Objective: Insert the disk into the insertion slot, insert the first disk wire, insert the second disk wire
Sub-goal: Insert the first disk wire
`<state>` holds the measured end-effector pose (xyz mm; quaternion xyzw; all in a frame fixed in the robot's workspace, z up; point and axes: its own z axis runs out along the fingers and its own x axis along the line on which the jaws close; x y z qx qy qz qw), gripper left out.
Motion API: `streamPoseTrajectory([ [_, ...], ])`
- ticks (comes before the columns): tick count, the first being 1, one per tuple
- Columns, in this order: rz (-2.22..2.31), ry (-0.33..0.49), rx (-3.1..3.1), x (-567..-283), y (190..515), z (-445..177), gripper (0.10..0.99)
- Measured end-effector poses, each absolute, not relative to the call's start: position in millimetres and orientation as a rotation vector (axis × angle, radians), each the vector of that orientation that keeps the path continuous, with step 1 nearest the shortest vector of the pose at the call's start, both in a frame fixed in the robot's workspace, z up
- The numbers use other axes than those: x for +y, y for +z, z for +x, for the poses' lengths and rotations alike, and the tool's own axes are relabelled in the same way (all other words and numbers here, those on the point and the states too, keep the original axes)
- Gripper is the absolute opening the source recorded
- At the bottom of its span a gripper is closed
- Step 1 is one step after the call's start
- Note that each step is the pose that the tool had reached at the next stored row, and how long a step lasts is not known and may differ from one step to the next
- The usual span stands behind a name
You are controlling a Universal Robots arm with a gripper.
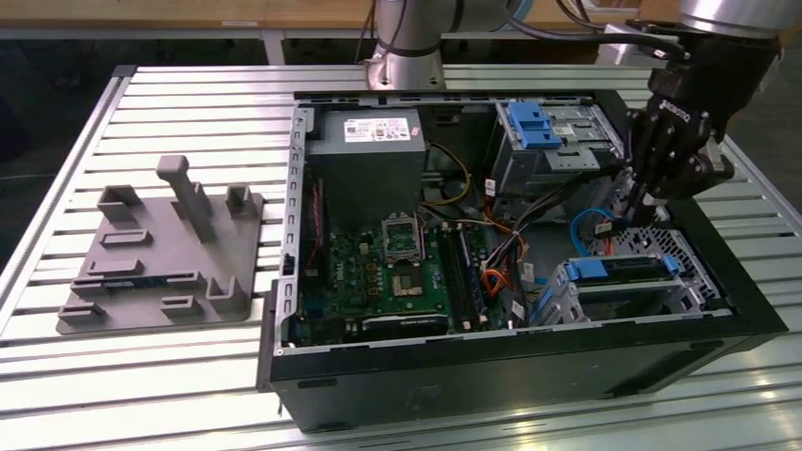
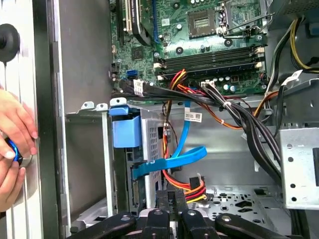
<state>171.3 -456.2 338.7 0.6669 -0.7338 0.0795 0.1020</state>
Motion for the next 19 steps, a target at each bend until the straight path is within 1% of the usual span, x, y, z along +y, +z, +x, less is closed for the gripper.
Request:
streamPoseTrajectory([
  [4,1.977,0.219,-2.175,-463.1,341.2,171.1,0.161],
  [6,1.998,0.177,-2.196,-475.2,342.8,170.1,0.161],
  [13,2.022,0.126,-2.221,-487.3,343.6,169.8,0.161],
  [19,2.064,0.036,-2.261,-491.5,347.2,169.5,0.161],
])
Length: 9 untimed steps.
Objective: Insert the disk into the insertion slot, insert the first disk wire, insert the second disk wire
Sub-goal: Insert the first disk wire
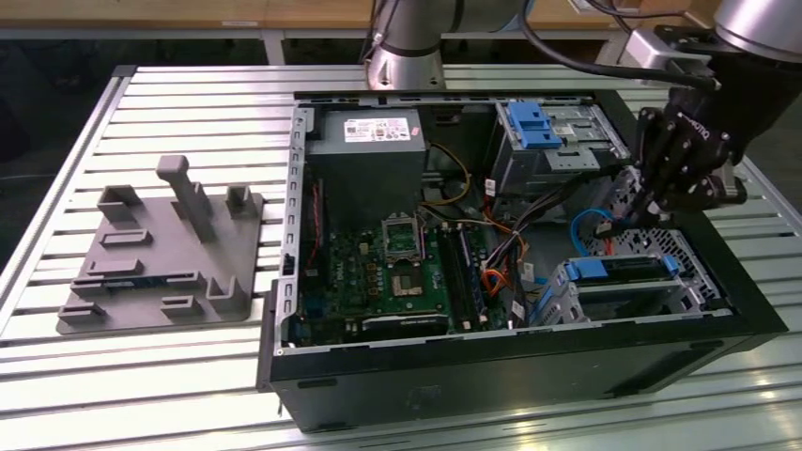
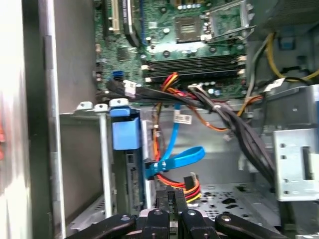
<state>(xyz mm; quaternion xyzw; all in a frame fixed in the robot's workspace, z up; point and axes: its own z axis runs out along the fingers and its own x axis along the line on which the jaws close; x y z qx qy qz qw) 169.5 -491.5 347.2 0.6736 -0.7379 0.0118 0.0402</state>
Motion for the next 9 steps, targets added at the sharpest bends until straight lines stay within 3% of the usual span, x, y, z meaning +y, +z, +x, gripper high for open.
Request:
streamPoseTrajectory([
  [4,2.091,-0.027,-2.287,-495.2,347.8,169.4,0.161],
  [9,2.099,-0.047,-2.295,-504.4,348.4,169.2,0.161],
])
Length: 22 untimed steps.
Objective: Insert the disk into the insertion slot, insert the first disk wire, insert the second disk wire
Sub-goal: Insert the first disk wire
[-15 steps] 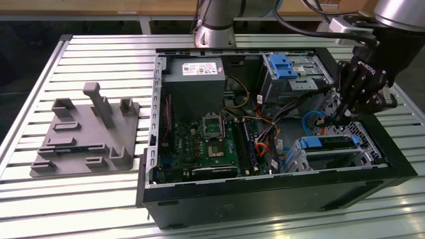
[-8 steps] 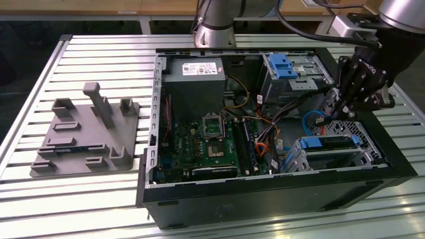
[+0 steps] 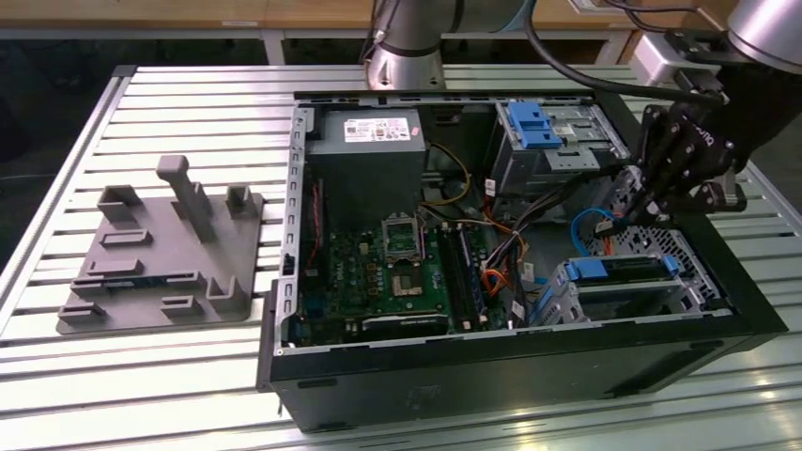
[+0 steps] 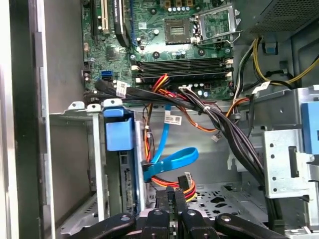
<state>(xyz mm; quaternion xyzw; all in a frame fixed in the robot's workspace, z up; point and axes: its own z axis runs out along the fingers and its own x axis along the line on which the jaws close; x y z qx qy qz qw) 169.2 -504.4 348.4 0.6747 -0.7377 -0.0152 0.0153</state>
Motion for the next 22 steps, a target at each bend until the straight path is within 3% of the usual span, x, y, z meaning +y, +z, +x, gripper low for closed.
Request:
streamPoseTrajectory([
  [17,2.151,-0.058,-2.257,-513.8,352.7,169.0,0.161],
  [22,2.18,-0.128,-2.285,-520.6,352.7,169.1,0.161],
])
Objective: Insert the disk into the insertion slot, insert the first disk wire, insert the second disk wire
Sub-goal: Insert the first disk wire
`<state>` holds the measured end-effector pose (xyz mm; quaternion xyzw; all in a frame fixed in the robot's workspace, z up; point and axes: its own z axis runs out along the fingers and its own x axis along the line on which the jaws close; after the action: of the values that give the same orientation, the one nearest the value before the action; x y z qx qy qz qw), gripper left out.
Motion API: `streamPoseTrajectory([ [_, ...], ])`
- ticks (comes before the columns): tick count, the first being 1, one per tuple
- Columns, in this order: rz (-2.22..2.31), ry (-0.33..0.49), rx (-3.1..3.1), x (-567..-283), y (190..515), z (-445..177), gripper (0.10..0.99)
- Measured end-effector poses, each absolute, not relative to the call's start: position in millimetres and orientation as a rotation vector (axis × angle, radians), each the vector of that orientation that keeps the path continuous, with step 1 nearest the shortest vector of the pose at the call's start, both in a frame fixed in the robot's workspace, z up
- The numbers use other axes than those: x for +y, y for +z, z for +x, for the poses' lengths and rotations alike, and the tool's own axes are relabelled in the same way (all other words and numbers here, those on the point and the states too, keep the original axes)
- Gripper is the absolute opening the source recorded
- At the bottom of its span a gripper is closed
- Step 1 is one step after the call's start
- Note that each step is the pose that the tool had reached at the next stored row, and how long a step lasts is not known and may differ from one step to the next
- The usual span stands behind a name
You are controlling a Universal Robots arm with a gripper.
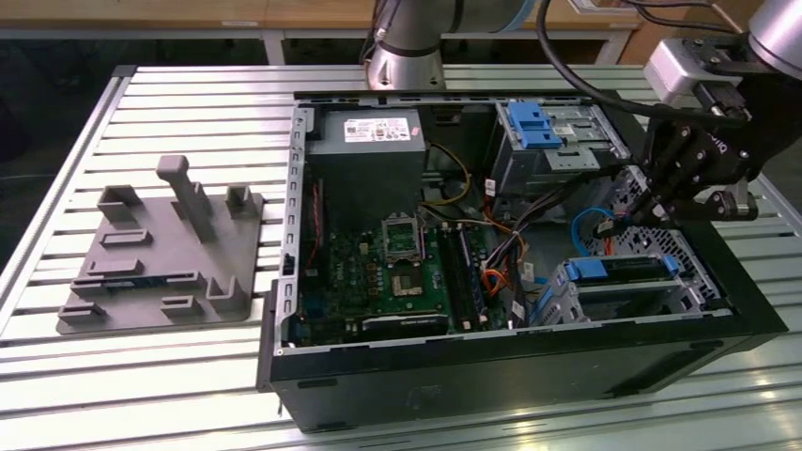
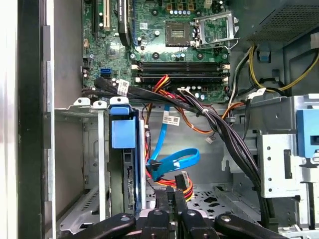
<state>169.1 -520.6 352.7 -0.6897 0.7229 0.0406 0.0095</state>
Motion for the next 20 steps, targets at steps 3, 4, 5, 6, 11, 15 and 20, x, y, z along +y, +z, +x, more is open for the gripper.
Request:
streamPoseTrajectory([
  [3,-2.154,0.127,2.258,-526.7,353.1,169.5,0.161],
  [4,-2.153,0.129,2.257,-528.5,353.0,169.6,0.161],
  [5,-2.152,0.133,2.255,-530.1,352.9,169.7,0.161],
  [6,-2.149,0.14,2.251,-531.5,352.9,169.7,0.161],
  [11,-2.144,0.149,2.247,-532.5,353.0,169.7,0.161],
  [15,-2.144,0.149,2.247,-533.0,353.0,169.7,0.161],
  [20,-2.144,0.149,2.247,-535.3,352.8,169.7,0.161],
])
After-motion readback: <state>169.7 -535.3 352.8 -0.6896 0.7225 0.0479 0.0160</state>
